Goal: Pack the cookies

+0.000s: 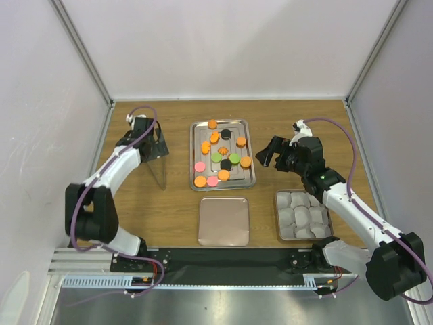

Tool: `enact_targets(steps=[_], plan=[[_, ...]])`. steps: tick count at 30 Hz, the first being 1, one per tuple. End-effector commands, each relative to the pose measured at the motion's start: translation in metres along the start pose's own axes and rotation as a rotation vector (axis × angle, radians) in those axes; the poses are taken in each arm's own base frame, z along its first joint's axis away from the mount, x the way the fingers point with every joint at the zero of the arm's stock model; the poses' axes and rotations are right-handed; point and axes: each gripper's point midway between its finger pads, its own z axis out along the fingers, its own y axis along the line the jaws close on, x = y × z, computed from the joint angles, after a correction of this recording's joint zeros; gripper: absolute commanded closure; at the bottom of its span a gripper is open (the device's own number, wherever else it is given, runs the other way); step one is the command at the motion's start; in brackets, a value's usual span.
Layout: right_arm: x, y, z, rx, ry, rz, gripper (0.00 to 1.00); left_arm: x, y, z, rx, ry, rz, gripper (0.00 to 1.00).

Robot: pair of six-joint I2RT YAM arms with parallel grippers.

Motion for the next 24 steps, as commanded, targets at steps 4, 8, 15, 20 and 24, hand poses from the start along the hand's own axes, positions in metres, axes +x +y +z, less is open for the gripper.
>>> enact_targets(steps=[4,8,15,20,24], plan=[[-0.011,0.012,-0.001,-0.045,-0.028,-0.026,0.0,-0.005,-0.014,0.041,-0.004,0.049,0.044,0.0],[-0.011,0.012,-0.002,-0.044,-0.029,-0.031,0.0,0.0,-0.015,0.058,-0.029,0.091,0.039,0.0],[-0.009,0.012,-0.001,-0.048,-0.021,-0.03,0.0,0.017,-0.016,0.076,-0.031,0.162,0.051,0.0],[-0.005,0.012,0.003,-0.055,-0.004,-0.024,0.0,0.035,-0.015,0.085,-0.009,0.213,0.025,0.0],[-0.003,0.012,0.003,-0.057,0.005,-0.025,0.0,0.048,-0.014,0.091,0.014,0.25,0.006,0.01]])
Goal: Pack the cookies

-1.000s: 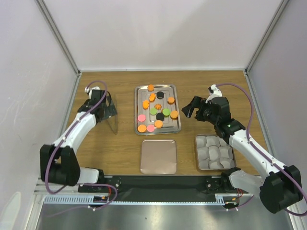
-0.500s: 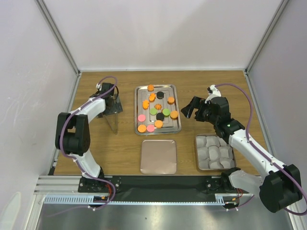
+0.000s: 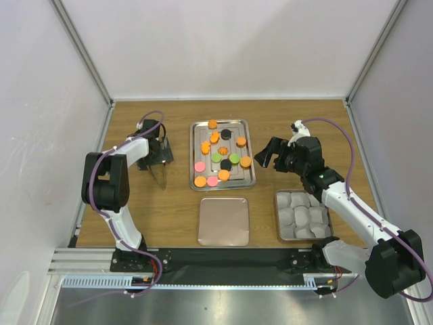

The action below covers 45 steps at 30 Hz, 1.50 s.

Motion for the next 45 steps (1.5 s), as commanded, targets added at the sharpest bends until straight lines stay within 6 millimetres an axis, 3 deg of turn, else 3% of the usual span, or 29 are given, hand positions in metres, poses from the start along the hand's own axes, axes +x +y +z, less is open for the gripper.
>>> enact_targets(steps=[1,10,14,19,26,31,37,42,45], plan=[[-0.01,0.011,0.0,-0.042,-0.026,-0.022,0.0,0.006,-0.002,0.008,0.039,0.024,-0.032,0.01],[-0.005,0.011,0.005,-0.048,-0.004,-0.017,0.0,0.023,0.001,0.017,0.022,0.084,-0.034,0.11],[-0.004,0.011,0.006,-0.051,0.003,-0.016,0.0,0.025,0.002,0.015,0.015,0.088,-0.044,0.2],[-0.002,0.012,0.007,-0.057,0.009,-0.015,0.0,0.023,0.005,0.008,0.004,0.087,-0.044,0.24],[0.0,0.012,0.009,-0.059,0.019,-0.013,0.0,0.009,0.0,-0.017,0.008,0.027,-0.014,0.24],[-0.001,0.013,0.007,-0.058,0.017,-0.015,0.0,-0.008,-0.004,-0.05,0.016,-0.051,0.013,0.24],[0.002,0.012,0.01,-0.059,0.025,-0.014,0.0,-0.012,0.0,-0.08,0.031,-0.11,0.03,0.24],[0.005,0.012,0.012,-0.059,0.035,-0.009,0.0,-0.002,0.011,-0.081,-0.001,-0.11,0.025,0.16],[0.006,0.014,0.013,-0.066,0.038,-0.011,0.0,0.002,0.006,-0.074,0.018,-0.096,0.013,0.14]])
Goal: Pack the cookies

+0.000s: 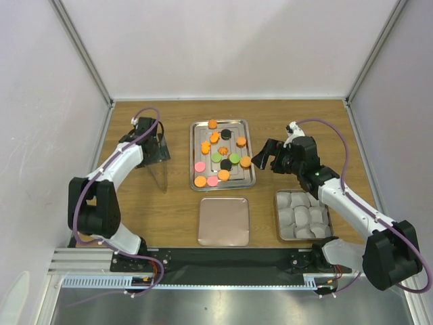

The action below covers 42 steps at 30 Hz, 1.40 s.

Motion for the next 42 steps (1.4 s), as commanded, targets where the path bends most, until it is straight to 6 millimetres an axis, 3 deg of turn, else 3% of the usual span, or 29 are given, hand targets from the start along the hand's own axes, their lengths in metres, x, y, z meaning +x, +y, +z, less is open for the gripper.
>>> enact_targets(steps=[1,9,17,23,27,32,36,42], plan=[[-0.012,0.014,0.001,-0.048,-0.032,-0.018,0.0,0.008,0.0,0.007,0.001,0.019,0.006,0.14],[-0.011,0.015,0.001,-0.047,-0.029,-0.026,0.0,0.025,-0.007,0.045,-0.004,0.118,-0.032,0.14],[-0.009,0.015,0.003,-0.05,-0.02,-0.026,0.0,0.037,-0.005,0.064,-0.009,0.163,-0.051,0.14],[-0.008,0.015,0.004,-0.049,-0.015,-0.027,0.0,0.047,-0.002,0.073,-0.006,0.197,-0.073,0.22],[-0.007,0.016,0.005,-0.051,-0.011,-0.028,0.0,0.052,-0.001,0.074,-0.006,0.211,-0.071,0.36],[-0.005,0.016,0.006,-0.049,-0.003,-0.029,0.0,0.038,-0.002,0.061,0.009,0.178,-0.059,0.46],[-0.005,0.016,0.006,-0.047,-0.003,-0.029,0.0,0.011,-0.007,0.028,0.028,0.093,-0.007,0.46],[-0.005,0.015,0.007,-0.044,-0.001,-0.032,0.0,-0.007,-0.005,-0.016,0.038,0.005,0.031,0.46]])
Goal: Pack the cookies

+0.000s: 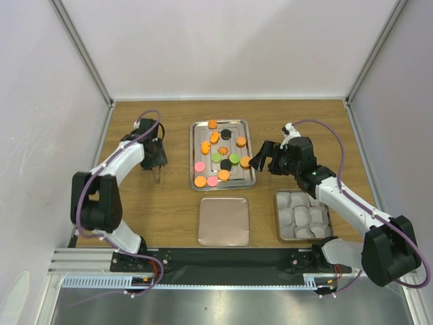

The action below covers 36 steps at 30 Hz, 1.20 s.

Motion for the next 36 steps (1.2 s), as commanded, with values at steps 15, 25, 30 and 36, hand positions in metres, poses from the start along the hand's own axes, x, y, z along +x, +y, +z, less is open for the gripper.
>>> enact_targets(steps=[15,25,30,36], plan=[[-0.019,0.007,-0.001,-0.002,-0.053,-0.04,0.0,-0.013,-0.046,-0.143,0.149,-0.302,0.23,0.49],[-0.022,0.003,-0.002,0.028,-0.07,-0.056,0.0,0.027,-0.108,-0.166,0.315,-0.263,0.396,0.53],[-0.023,0.001,-0.003,0.044,-0.077,-0.062,0.0,0.052,-0.142,-0.165,0.374,-0.225,0.488,0.54],[-0.024,-0.001,-0.003,0.051,-0.077,-0.066,0.0,0.073,-0.17,-0.154,0.398,-0.186,0.557,0.55]])
